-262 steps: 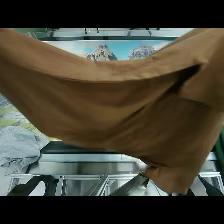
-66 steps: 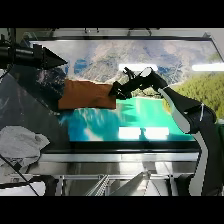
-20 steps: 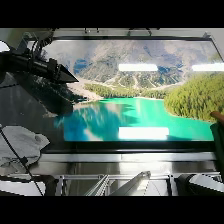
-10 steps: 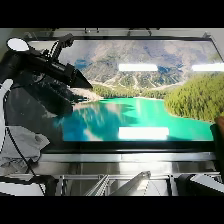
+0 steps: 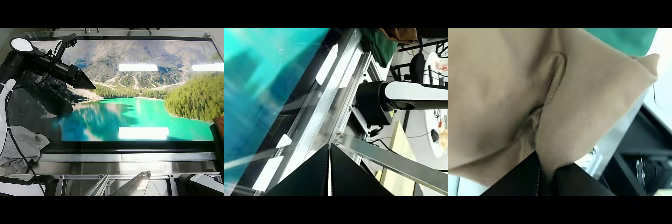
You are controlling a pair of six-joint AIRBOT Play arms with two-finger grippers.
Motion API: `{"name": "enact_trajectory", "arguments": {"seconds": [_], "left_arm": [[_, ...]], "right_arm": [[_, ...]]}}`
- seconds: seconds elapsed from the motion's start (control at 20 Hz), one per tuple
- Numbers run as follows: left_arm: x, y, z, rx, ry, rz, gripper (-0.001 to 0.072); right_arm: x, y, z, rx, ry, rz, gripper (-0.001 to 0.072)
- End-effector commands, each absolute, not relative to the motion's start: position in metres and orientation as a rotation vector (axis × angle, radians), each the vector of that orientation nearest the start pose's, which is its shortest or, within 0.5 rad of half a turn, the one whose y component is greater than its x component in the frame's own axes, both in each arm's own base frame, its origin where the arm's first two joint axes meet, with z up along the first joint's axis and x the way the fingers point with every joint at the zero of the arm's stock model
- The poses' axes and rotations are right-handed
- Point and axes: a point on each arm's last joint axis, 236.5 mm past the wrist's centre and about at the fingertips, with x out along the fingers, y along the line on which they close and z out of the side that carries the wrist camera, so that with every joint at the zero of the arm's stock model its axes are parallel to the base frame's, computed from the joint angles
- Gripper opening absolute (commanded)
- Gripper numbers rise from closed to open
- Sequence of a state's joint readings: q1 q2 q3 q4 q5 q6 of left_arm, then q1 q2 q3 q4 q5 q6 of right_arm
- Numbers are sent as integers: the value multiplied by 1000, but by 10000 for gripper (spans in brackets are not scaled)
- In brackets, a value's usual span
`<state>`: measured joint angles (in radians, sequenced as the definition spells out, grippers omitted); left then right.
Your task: Fold the shirts.
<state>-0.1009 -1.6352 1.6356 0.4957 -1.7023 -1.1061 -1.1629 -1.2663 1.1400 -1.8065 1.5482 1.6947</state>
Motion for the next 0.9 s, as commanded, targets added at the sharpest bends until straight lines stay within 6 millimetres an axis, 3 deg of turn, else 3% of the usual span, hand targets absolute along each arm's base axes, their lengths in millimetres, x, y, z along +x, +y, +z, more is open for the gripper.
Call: {"name": "enact_trajectory", "arguments": {"seconds": [0.0, 0.3, 0.35, 0.4, 0.45, 0.7, 0.85], "left_arm": [[357, -244, 131, -398, 1266, -1277, 15], [357, -244, 131, -399, 1266, -1277, 16], [357, -244, 131, -398, 1266, -1277, 16], [356, -244, 131, -398, 1268, -1279, 16], [355, -244, 131, -397, 1270, -1281, 15], [355, -244, 131, -397, 1271, -1283, 16], [356, -244, 132, -398, 1264, -1281, 15]], "right_arm": [[50, -301, 9, 793, 1552, -1206, 27], [30, -298, 13, 785, 1610, -1252, 29], [25, -295, 14, 803, 1624, -1259, 164], [20, -291, 14, 826, 1637, -1266, 524], [16, -289, 15, 846, 1645, -1273, 704], [14, -272, 17, 911, 1689, -1278, 703], [37, -259, 12, 1029, 1633, -1220, 698]]}}
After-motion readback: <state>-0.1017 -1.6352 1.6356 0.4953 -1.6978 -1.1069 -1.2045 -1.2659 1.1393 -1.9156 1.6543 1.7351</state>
